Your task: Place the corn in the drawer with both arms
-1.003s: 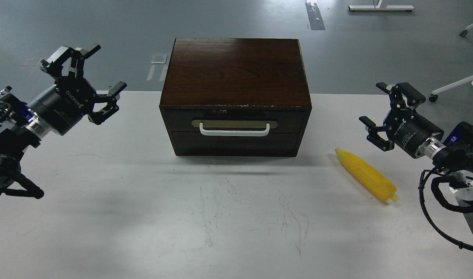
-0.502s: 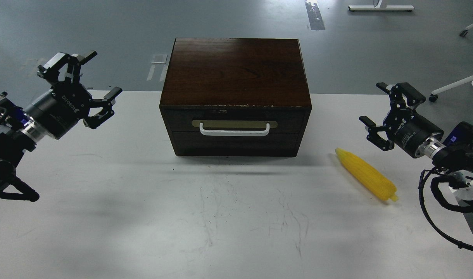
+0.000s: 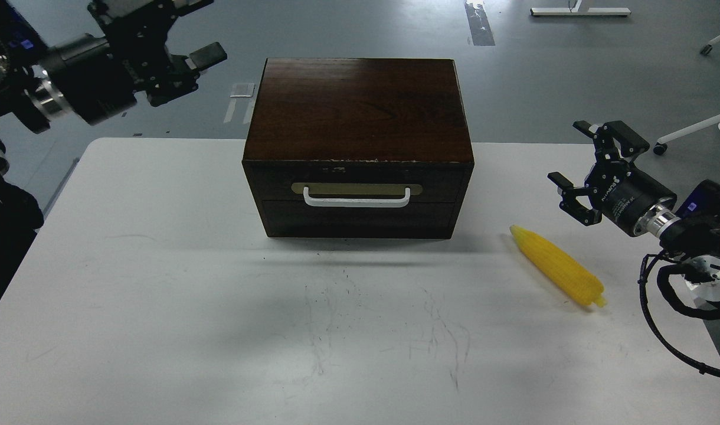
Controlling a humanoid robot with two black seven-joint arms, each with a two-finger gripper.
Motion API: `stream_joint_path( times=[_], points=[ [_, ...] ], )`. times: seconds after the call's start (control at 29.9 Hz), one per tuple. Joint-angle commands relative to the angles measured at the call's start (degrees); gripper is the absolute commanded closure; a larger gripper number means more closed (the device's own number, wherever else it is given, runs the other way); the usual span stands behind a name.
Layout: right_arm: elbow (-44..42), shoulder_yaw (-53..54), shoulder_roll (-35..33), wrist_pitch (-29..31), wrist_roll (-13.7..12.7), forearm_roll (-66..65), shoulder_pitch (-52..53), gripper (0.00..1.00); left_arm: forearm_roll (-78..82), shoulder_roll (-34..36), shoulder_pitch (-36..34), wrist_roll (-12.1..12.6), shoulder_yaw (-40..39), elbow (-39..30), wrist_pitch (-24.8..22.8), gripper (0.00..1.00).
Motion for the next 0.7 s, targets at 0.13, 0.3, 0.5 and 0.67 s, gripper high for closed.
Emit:
stream_joint_path(
  times=[0.13, 0.3, 0.5, 0.67],
  points=[
    [-0.16, 0.06, -0.46, -0.48, 0.0, -0.07, -0.02, 0.0, 30.46, -10.08, -9.01, 0.02, 2.36, -4.83, 0.03, 0.01],
    [-0.78, 0.41, -0.63, -0.48, 0.0, -0.07, -0.02, 0.0, 42.68, -17.47, -18.4, 0.02, 14.11, -4.04, 0.03, 0.01],
    [-0.78, 0.93, -0.72, -0.48, 0.0, -0.07, -0.2, 0.0, 53.22, -20.64, -23.17, 0.02, 25.56, -3.34, 0.03, 0.01],
    [-0.69, 0.94, -0.72, -0.48, 0.0, -0.07, -0.2, 0.0, 60.01, -22.49, -22.64, 0.02, 28.11, -1.58, 0.03, 0.01]
  ],
)
